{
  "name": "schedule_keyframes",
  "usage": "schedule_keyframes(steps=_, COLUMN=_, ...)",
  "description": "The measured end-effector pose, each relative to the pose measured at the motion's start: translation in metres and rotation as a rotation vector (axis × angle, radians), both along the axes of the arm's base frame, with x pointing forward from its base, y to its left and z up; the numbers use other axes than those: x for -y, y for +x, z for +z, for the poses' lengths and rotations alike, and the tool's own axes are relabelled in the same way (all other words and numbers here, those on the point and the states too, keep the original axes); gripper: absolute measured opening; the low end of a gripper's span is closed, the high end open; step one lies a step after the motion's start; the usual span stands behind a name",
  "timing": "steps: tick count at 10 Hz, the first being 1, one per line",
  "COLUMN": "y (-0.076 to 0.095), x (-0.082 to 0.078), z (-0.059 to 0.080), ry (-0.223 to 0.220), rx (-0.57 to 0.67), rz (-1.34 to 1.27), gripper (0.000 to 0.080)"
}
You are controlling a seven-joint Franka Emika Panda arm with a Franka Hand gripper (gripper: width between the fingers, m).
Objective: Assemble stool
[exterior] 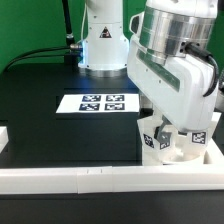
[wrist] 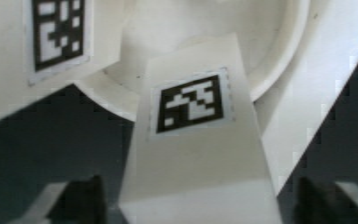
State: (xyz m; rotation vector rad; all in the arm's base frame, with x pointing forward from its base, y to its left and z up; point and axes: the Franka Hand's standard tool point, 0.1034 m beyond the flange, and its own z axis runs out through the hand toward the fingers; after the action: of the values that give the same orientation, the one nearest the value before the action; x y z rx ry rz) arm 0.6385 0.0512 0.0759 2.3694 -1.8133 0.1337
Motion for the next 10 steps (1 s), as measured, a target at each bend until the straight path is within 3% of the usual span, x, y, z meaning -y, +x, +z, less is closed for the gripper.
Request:
schedule_keyframes(steps=1, y=0.000, x=0.000, z=0.000, ry=0.000, rx=0.000, rz=0.000, gripper=0.0623)
schedule_keyframes(steps=2, y=0.000, x=0.000, z=0.000, ry=0.000, rx=0.000, rz=0.001, gripper=0.0642)
schedule_keyframes(steps=3, y=0.001, x=-0.001, z=0.002, ry=0.003, rx=0.004, rz=0.012, gripper=0.0642)
schedule_keyframes(steps=5, y=0.004, x=-0.005, z=0.037, ry=0.049, rx=0.047, rz=0.061, gripper=0.0647)
schedule_keyframes(steps=7, y=0.005, x=-0.007, z=0.060, ry=0.076, rx=0.073, rz=0.076, gripper=0.0649)
schedule_keyframes(steps=10, y=0.004, x=-0.007, z=0.055, ry=0.073, rx=0.067, rz=0.078, gripper=0.0649)
